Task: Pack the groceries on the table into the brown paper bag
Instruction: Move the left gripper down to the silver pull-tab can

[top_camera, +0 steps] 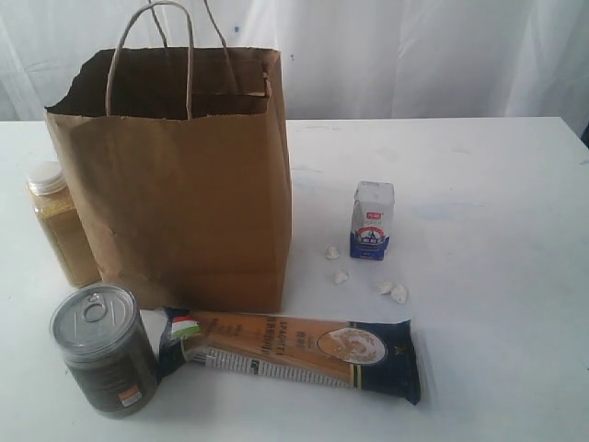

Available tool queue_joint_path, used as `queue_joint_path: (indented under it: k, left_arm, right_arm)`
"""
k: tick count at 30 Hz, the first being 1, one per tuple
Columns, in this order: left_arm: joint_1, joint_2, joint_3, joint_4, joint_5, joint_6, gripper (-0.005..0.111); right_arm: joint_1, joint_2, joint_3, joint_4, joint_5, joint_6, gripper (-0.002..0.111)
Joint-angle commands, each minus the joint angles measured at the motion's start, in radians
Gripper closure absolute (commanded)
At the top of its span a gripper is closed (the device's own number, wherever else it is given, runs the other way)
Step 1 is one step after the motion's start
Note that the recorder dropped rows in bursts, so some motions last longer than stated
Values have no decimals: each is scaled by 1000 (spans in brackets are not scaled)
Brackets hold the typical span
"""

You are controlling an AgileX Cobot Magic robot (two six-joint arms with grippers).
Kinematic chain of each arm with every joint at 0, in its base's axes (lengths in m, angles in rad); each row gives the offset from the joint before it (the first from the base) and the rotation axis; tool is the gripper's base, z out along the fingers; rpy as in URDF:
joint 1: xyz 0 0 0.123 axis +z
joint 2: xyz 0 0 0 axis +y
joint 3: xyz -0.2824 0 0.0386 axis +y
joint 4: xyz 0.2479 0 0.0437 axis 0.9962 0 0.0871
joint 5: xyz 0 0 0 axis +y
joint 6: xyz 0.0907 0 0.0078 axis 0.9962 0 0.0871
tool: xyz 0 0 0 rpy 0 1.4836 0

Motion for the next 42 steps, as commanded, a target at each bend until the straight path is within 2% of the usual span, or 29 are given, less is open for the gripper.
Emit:
queue_joint_path:
  k: [1,6,9,12,16,19,21,25,31,34,36,38,41,42]
  left_arm:
    - [-2,-67,31,-44,18,27,107]
    - [-2,-208,67,-49,-39,37,107]
    - [-2,-339,85,-89,-103,102,107]
    - [-2,-497,88,-268,-148,377,107]
    - [-2,-637,88,-675,-125,774,107]
    - [-2,-677,88,-803,-88,986,107]
    - [-2,-680,88,-793,-75,1055,107]
    - [-2,-660,143,-714,-86,1070,107]
    - [-2,-602,361,-709,-84,1070,107]
    - [-2,-600,437,-724,-135,1105,105]
    - [-2,-600,473,-724,-203,1183,91]
    - [-2,-599,517,-724,-345,1214,65]
    - [-2,-599,548,-724,-478,1214,12]
    - [-2,-599,550,-724,-485,1214,6]
  right_arm:
    - [-5,-3,0,-4,-2,3,108]
    - [-5,-3,0,-4,-2,3,108]
    - [-5,-3,0,-4,-2,3,108]
    - [-5,-3,0,-4,-2,3,108]
    - [-5,-3,0,-4,-2,3,108]
    - [-5,-3,0,-4,-2,3,108]
    - [-5,-3,0,-4,-2,3,108]
    - [-5,-3,0,-4,-2,3,108]
    - [-5,-3,0,-4,-2,3,108]
    - [-5,-3,0,-4,-2,3,108]
    - [-5,-3,0,-4,-2,3,108]
    - [-5,-3,0,-4,-2,3,108]
    - [-5,-3,0,-4,-2,3,108]
    - [-5,-3,0,-4,-2,3,108]
